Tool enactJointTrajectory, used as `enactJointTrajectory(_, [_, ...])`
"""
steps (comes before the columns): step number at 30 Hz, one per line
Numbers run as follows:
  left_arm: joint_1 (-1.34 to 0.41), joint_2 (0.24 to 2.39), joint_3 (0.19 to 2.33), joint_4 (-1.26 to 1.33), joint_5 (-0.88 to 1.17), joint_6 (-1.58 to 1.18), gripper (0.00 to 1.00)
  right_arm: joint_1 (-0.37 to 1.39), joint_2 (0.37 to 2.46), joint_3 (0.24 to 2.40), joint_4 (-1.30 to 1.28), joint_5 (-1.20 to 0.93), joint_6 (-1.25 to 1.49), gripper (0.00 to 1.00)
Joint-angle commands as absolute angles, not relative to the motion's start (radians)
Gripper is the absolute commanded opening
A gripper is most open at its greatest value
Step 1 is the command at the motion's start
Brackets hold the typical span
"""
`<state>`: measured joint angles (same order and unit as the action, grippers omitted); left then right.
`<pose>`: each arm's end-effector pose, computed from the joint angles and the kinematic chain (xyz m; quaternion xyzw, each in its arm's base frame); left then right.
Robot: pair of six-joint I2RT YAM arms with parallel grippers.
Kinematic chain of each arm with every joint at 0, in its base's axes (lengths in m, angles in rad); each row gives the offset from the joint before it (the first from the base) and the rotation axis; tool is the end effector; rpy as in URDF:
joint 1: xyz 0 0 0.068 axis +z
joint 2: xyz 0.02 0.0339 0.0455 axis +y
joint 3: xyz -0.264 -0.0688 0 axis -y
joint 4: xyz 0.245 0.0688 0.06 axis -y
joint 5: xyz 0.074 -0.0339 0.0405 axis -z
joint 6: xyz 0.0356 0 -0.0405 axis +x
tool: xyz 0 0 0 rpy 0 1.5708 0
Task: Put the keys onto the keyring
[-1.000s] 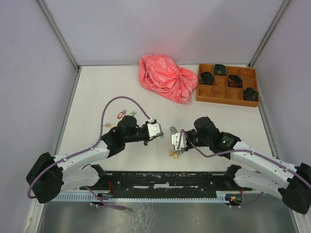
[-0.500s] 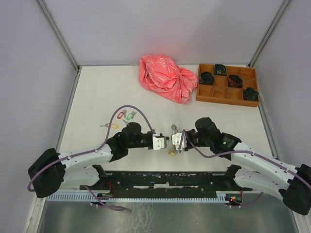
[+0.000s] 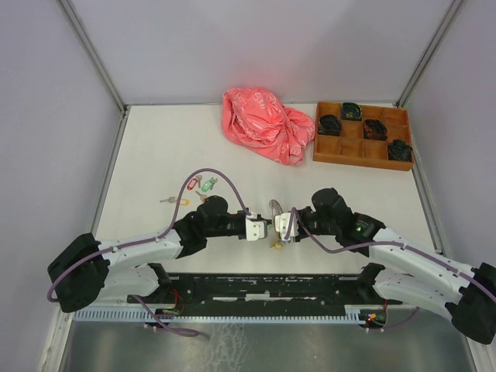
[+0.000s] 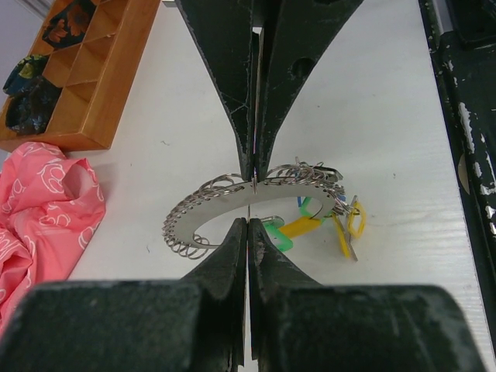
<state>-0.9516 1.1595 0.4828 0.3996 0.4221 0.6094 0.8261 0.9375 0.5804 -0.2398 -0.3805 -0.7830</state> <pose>0.1306 -0.2083 0.2197 0.6387 0.4656 -0.2651 0.5522 0.1277 0.1581 0.2367 -0.6866 0.5380 0.1770 0.4558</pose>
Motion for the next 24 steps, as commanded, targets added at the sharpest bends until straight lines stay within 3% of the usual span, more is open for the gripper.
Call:
enactJointTrajectory(1, [-0.959, 1.171, 0.493, 0.463, 0.448, 0.620, 0.03, 0.824, 0.913, 0.586, -0.166, -0.383, -0.788, 0.01])
enactJointTrajectory(24, [-0.964, 1.190, 0.489, 0.506, 0.466, 0.567, 0.03, 0.824, 0.899, 0.577, -0.151, -0.400, -0.780, 0.01])
